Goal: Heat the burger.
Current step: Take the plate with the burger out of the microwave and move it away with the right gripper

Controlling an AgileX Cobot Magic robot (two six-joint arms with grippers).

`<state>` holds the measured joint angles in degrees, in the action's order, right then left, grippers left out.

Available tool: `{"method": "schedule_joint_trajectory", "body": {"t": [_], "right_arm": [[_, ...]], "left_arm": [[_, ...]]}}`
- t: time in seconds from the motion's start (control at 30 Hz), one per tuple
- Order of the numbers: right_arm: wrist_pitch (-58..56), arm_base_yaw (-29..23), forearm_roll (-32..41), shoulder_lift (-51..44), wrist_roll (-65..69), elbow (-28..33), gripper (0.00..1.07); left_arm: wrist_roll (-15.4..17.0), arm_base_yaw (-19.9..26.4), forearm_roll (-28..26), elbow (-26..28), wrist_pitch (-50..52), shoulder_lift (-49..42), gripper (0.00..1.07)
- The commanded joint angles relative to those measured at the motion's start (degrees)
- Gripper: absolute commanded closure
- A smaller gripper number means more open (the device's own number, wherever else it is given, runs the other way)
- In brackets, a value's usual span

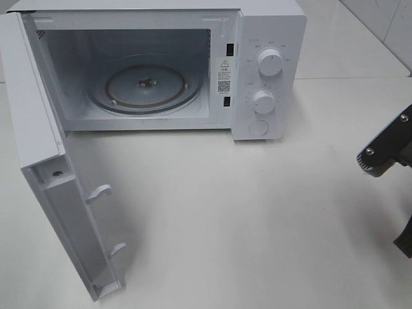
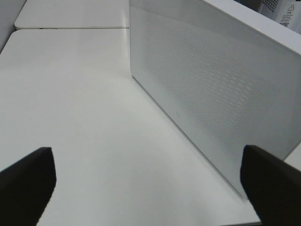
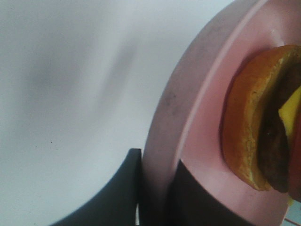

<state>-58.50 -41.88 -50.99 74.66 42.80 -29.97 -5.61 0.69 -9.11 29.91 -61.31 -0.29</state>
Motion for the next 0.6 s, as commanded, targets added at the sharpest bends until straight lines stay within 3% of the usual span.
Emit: {"method": "schedule_joint_trajectory", "body": {"t": [0.03, 0.6], "right_arm": [[-1.2, 0.2, -3.5, 4.0, 5.7, -0.5, 1.07], [5.5, 1.5, -4.5, 17.8, 17.0, -0.7, 1.07]], "left_arm": [[0.1, 0.1, -0.2, -0.2, 0.2, -0.9, 0.06], [0.1, 0.1, -0.2, -0.2, 0.2, -0.9, 0.06]]}}
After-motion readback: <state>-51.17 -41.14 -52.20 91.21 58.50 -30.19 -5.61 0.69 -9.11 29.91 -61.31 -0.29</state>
